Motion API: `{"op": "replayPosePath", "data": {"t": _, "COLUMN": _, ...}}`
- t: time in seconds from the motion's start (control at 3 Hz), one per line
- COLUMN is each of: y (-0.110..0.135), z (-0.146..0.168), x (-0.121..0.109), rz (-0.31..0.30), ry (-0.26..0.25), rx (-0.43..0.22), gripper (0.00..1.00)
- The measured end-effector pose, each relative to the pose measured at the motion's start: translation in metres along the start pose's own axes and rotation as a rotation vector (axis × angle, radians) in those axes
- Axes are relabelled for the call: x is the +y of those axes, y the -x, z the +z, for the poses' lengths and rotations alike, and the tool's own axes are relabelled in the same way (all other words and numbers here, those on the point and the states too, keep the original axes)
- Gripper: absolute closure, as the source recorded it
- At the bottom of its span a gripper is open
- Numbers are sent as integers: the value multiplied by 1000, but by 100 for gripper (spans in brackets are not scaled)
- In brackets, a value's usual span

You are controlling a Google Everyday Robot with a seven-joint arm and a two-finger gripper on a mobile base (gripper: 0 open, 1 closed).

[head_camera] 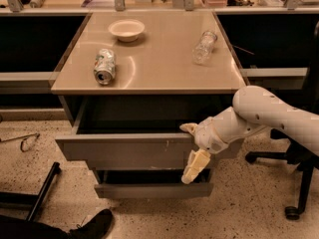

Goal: Open top drawer

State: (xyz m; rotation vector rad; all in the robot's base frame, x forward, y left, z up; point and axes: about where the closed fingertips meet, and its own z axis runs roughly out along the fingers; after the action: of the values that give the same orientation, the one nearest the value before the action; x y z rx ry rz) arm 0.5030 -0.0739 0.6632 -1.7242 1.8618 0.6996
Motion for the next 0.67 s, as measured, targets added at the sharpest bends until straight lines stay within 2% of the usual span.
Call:
{"op": "replayPosePath", "data": {"t": 0.33, "y": -6, "z": 1, "x": 22, "rz": 29, "ry": 21, "rx": 6, "gripper": 0}}
{"op": "replayPosePath", "data": {"t": 0.67, "y": -5, "z": 0, "x": 21, "rz": 29, "ry": 21, "rx": 6, "gripper": 0}}
